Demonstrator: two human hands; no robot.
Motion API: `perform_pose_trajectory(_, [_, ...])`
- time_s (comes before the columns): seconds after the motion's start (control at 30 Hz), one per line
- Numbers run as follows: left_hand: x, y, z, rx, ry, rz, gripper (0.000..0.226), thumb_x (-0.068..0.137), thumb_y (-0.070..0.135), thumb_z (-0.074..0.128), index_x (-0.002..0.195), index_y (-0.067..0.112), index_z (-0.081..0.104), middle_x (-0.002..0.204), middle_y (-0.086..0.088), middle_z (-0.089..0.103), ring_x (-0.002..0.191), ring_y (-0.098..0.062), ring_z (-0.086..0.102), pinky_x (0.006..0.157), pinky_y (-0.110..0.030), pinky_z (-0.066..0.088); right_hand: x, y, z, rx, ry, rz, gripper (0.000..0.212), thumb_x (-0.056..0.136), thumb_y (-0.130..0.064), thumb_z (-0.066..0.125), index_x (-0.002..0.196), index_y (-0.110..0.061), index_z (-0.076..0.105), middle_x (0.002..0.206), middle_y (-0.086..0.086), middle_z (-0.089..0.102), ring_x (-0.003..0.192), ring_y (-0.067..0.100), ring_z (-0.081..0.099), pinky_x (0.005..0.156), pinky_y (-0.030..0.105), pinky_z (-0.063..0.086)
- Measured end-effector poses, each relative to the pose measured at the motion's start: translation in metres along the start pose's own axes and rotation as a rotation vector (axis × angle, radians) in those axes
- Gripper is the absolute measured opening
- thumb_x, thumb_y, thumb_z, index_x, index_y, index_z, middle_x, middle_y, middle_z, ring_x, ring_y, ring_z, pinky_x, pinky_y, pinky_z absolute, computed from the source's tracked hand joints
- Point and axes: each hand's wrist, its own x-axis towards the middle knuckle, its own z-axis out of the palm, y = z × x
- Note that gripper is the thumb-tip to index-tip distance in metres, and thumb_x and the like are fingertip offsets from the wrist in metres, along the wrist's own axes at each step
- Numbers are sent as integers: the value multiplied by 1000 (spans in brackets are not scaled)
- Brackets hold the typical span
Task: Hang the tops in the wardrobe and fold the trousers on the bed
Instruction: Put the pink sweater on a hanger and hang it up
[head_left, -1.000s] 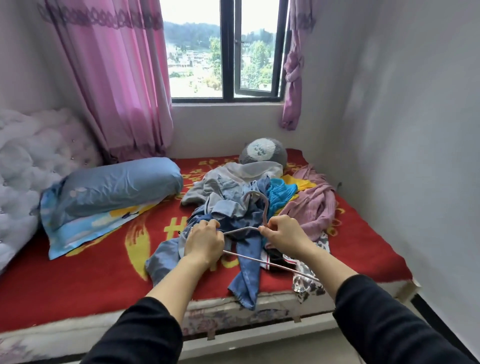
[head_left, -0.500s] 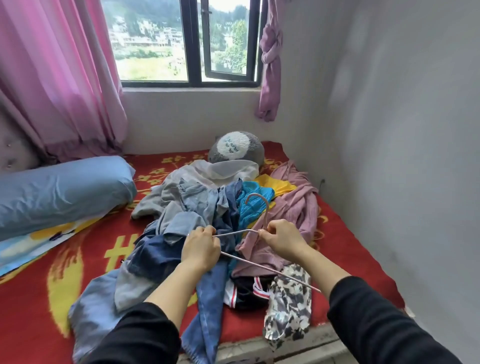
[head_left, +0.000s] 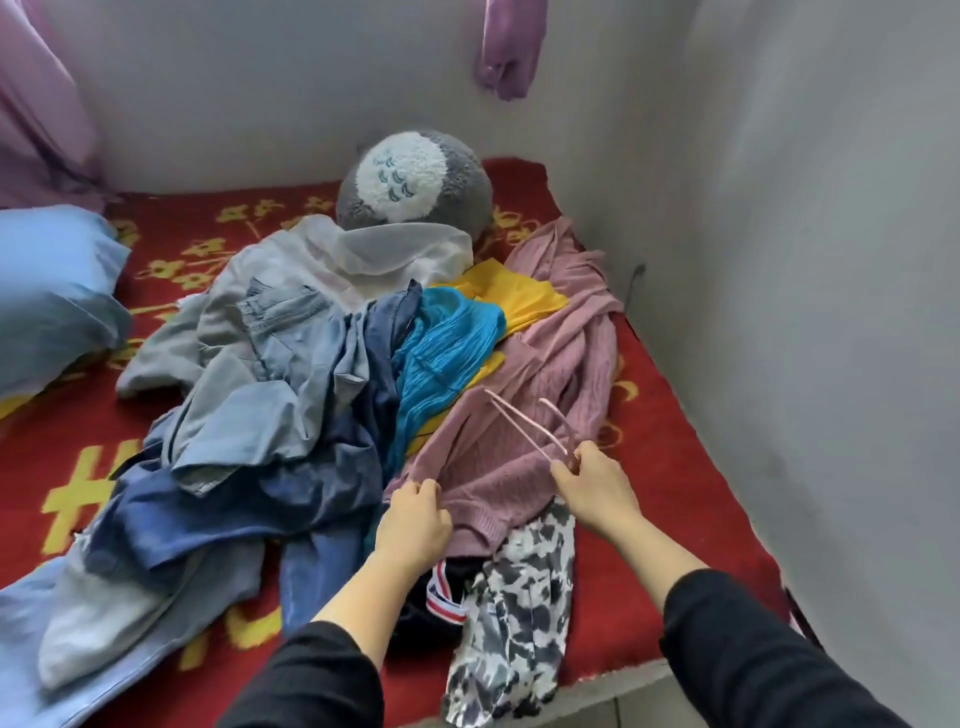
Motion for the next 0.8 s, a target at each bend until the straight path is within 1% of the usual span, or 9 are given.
perform_pose_trajectory(0.17, [61, -5, 66, 190, -111, 141, 41, 89, 18, 45, 129, 13, 45, 134, -7, 45, 123, -28, 40, 95, -40, 42, 45, 53, 37, 36, 158, 148, 39, 102, -38, 28, 109, -10, 54, 109, 19, 65, 103, 39, 60, 73, 37, 37])
perform_pose_trajectory(0.3, [94, -10, 123, 340, -211, 274, 63, 86, 33, 54, 143, 18, 32, 151, -8, 29, 138, -29, 26, 107, -40, 34, 64, 98, 75, 23, 129, 169, 22, 102, -27, 30, 86, -22, 44, 85, 9, 63, 83, 38, 59, 63, 37, 35])
perform_pose_trajectory(0.37, [102, -15, 153, 455, -291, 278, 72, 82, 45, 59, 143, 21, 29, 154, -15, 19, 142, -35, 17, 111, -47, 28, 67, 119, 95, 84, 69, 195, 27, 101, -25, 33, 74, -21, 35, 71, 0, 55, 71, 34, 54, 59, 40, 36])
perform_pose_trajectory(0.43, [106, -19, 171, 575, -288, 282, 71, 74, 43, 69, 134, 20, 41, 145, -23, 32, 136, -42, 27, 105, -55, 32, 65, 133, 110, 170, 37, 172, 34, 101, -29, 35, 69, -19, 35, 63, 0, 50, 61, 26, 50, 59, 42, 37])
perform_pose_trajectory(0.5, [116, -17, 180, 650, -243, 324, 62, 55, 29, 84, 110, 14, 60, 113, -20, 57, 108, -43, 53, 84, -56, 48, 66, 141, 119, 206, 39, 136, 38, 101, -32, 36, 65, -20, 35, 61, 0, 49, 57, 20, 47, 57, 38, 36])
perform_pose_trajectory(0.53, [122, -14, 179, 669, -190, 376, 54, 53, 23, 85, 101, 13, 62, 101, -17, 60, 95, -40, 57, 76, -53, 50, 66, 142, 121, 214, 38, 135, 39, 101, -32, 36, 64, -21, 35, 61, -1, 49, 56, 18, 47, 56, 36, 35])
perform_pose_trajectory(0.63, [138, -6, 159, 574, -278, 350, 35, 87, 33, 62, 117, 17, 55, 114, -7, 61, 106, -31, 56, 84, -40, 47, 64, 140, 117, 260, 38, 153, 39, 101, -34, 35, 65, -19, 37, 60, 0, 48, 56, 19, 46, 55, 37, 34])
perform_pose_trajectory(0.73, [140, 7, 118, 294, -487, 241, 34, 88, 57, 52, 90, 23, 58, 96, -2, 66, 89, -24, 59, 71, -30, 42, 57, 129, 98, 338, 46, 256, 39, 100, -39, 34, 79, -11, 51, 66, 3, 55, 60, 22, 51, 58, 37, 41])
perform_pose_trajectory(0.8, [135, 16, 82, 142, -505, 157, 41, 87, 62, 49, 80, 23, 59, 85, 2, 64, 79, -19, 57, 69, -29, 42, 52, 118, 81, 347, 47, 316, 42, 101, -38, 32, 84, -7, 55, 70, 4, 58, 60, 19, 52, 56, 33, 40])
